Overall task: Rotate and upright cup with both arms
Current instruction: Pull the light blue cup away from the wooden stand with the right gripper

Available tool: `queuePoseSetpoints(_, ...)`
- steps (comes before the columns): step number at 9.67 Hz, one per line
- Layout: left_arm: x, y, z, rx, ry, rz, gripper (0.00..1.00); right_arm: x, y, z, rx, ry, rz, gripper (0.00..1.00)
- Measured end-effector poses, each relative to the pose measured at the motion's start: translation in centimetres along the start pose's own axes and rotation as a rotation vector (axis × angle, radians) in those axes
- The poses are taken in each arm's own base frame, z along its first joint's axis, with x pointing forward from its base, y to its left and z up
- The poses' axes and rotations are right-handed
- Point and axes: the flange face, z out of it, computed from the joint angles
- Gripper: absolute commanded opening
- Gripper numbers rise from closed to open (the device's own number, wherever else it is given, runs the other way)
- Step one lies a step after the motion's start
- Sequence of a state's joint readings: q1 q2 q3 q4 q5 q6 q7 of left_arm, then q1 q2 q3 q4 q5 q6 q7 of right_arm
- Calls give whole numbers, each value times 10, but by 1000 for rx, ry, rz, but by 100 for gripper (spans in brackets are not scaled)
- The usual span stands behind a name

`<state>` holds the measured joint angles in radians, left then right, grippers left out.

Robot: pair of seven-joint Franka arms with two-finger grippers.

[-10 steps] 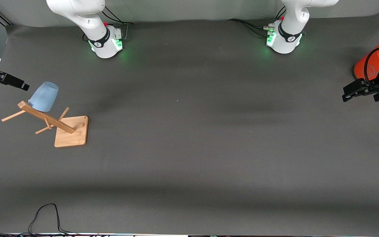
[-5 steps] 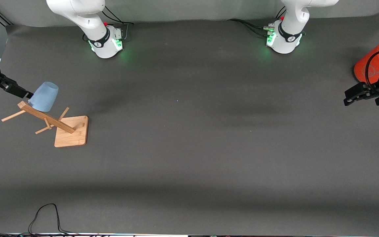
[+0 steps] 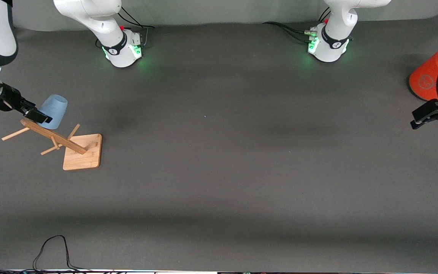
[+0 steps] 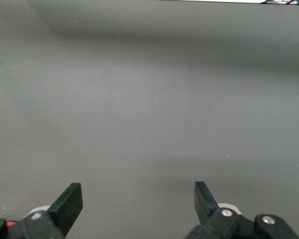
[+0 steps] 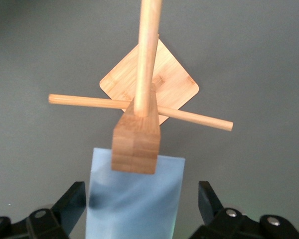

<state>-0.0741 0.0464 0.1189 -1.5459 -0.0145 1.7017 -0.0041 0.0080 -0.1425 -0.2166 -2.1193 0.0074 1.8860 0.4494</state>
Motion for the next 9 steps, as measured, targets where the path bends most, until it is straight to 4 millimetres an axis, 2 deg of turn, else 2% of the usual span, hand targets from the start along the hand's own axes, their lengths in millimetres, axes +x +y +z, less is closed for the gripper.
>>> queuePoseSetpoints(4,1,-2,-5,-1,10,14,100,0,-4,6,7,15,-7,100)
queuePoseSetpoints(7,1,11,-2,-7,6,42,100,-3,-6,19,2,9,-12,98)
queuePoseSetpoints(8,4,16,5,-9,-6,49,100,-4,-9,20,1,9,-17,78)
queuePoseSetpoints(9,7,20,14,-10,-17,56,100,-5,-11,20,1,9,-22,69)
